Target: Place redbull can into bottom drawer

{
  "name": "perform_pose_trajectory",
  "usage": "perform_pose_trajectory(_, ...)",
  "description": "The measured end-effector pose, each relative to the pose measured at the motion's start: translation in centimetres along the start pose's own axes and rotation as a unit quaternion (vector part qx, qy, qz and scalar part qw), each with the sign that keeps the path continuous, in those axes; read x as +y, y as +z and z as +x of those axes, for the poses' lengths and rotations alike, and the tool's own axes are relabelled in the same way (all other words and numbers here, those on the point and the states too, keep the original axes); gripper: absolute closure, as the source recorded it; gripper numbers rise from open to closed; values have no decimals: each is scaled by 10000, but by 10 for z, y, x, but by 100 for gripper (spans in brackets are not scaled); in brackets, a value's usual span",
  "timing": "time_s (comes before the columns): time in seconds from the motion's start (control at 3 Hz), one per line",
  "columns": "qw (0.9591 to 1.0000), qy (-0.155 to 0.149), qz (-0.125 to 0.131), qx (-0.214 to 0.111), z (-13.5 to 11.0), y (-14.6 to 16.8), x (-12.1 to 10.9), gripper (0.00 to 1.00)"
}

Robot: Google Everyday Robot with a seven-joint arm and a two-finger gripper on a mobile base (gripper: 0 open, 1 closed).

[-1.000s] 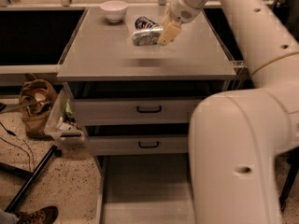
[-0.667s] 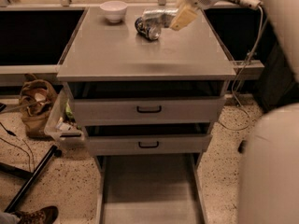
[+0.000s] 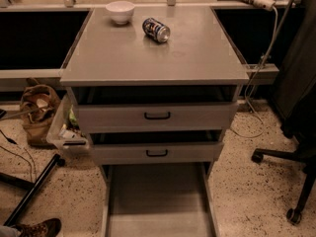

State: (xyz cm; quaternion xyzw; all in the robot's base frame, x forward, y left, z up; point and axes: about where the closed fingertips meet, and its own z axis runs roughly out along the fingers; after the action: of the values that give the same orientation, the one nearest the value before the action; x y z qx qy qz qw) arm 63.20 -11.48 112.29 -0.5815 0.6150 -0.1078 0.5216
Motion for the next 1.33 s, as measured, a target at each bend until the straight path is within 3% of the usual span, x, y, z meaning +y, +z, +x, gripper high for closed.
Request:
perform_pose_trajectory(0.33, 9985, -241, -286, -408, -24, -5, 65, 100)
perform_pose_trajectory(0.67, 9967, -284, -694, -318, -14, 10, 110, 100)
perform_pose_trajectory(1.0, 9967, -284, -694, -318, -14, 10, 110, 100)
perform_pose_trajectory(1.33, 9954, -431, -787, -341, -8, 20, 137, 100)
